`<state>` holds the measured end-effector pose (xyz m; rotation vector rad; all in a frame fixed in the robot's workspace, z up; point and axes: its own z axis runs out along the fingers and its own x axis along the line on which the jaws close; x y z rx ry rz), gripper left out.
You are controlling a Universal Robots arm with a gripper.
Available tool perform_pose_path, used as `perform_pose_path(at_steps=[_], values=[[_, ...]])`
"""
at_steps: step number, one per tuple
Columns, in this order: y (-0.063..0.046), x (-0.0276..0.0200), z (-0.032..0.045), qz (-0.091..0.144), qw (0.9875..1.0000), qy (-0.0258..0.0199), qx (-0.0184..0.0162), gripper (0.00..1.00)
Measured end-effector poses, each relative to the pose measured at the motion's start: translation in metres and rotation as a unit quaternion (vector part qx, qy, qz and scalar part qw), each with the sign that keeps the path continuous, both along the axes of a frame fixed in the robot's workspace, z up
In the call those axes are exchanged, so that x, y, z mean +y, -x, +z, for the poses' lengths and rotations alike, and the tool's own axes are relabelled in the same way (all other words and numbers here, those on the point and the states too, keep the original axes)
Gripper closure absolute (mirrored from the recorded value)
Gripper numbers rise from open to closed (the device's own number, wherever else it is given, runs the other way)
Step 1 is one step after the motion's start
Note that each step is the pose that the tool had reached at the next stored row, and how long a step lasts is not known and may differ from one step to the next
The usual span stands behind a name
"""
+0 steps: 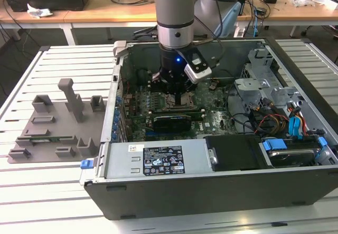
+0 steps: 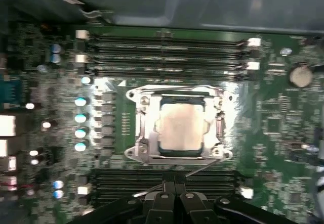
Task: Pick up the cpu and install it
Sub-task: 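Install the second cpu locking lever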
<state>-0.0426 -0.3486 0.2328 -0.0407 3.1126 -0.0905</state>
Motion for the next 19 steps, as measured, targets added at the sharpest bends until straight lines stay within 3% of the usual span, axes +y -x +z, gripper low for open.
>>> perform_pose_path(at_steps=[19], values=[[0.001, -0.0008, -0.0038, 0.013, 0.9999, -0.0008, -0.0003, 0.89]])
